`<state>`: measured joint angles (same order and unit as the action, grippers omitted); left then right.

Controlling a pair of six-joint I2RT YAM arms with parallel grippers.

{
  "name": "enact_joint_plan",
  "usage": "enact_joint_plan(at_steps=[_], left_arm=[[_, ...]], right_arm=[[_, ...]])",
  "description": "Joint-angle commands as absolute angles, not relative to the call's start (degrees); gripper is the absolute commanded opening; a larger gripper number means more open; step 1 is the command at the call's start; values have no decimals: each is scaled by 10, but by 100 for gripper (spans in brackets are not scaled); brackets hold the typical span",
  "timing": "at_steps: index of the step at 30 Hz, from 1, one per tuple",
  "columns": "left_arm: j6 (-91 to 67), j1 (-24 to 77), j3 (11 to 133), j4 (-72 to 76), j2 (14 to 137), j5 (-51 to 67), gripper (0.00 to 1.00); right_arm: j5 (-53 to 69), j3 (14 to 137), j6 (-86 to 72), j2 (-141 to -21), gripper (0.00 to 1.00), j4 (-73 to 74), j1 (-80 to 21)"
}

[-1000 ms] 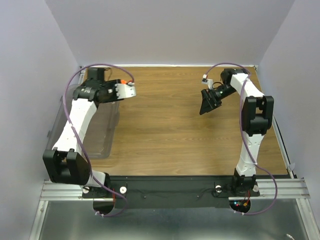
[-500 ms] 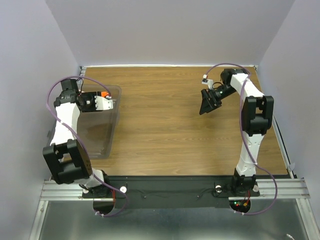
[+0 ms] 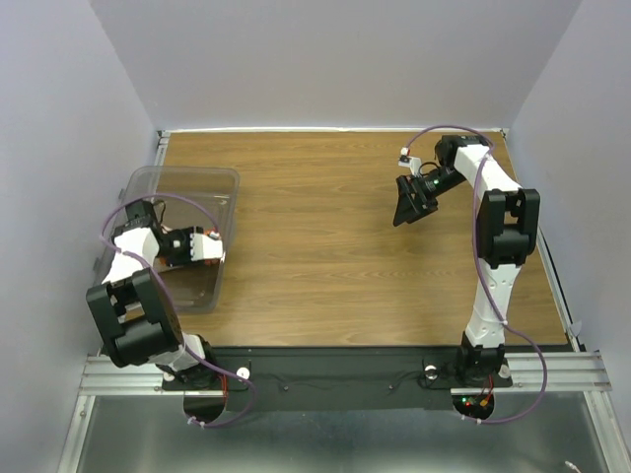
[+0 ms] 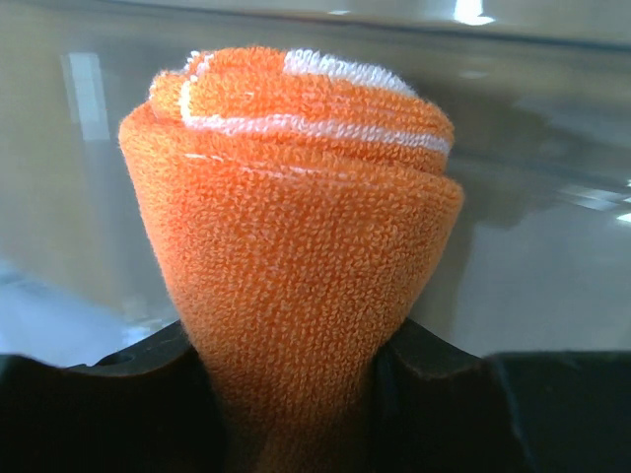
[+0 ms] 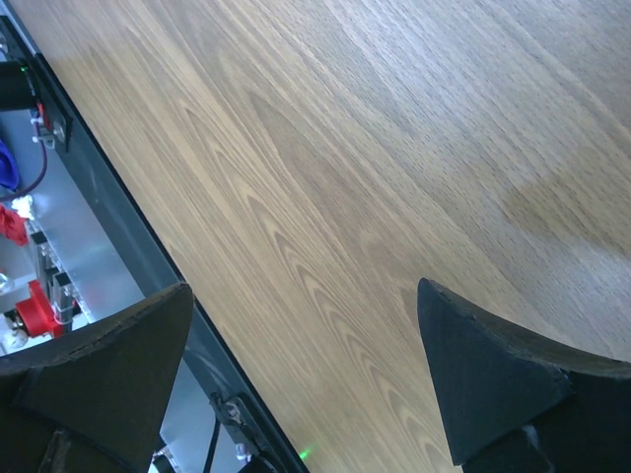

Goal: Roll the towels
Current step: Place the rolled towel into the container

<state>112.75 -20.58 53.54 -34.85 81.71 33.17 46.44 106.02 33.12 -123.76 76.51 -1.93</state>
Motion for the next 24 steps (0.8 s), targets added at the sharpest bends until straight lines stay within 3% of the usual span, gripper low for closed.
enact_joint_plan(at_steps=[1, 12, 24], left_arm=[[1260, -228, 481, -374, 787, 349, 0], [1386, -281, 514, -508, 831, 332, 0], [1526, -297, 541, -594, 866, 239, 1]], right_arm=[[462, 1076, 322, -1220, 100, 779, -18], [447, 1095, 308, -1232, 100, 779, -18], [437, 1108, 296, -1238, 100, 779, -18]])
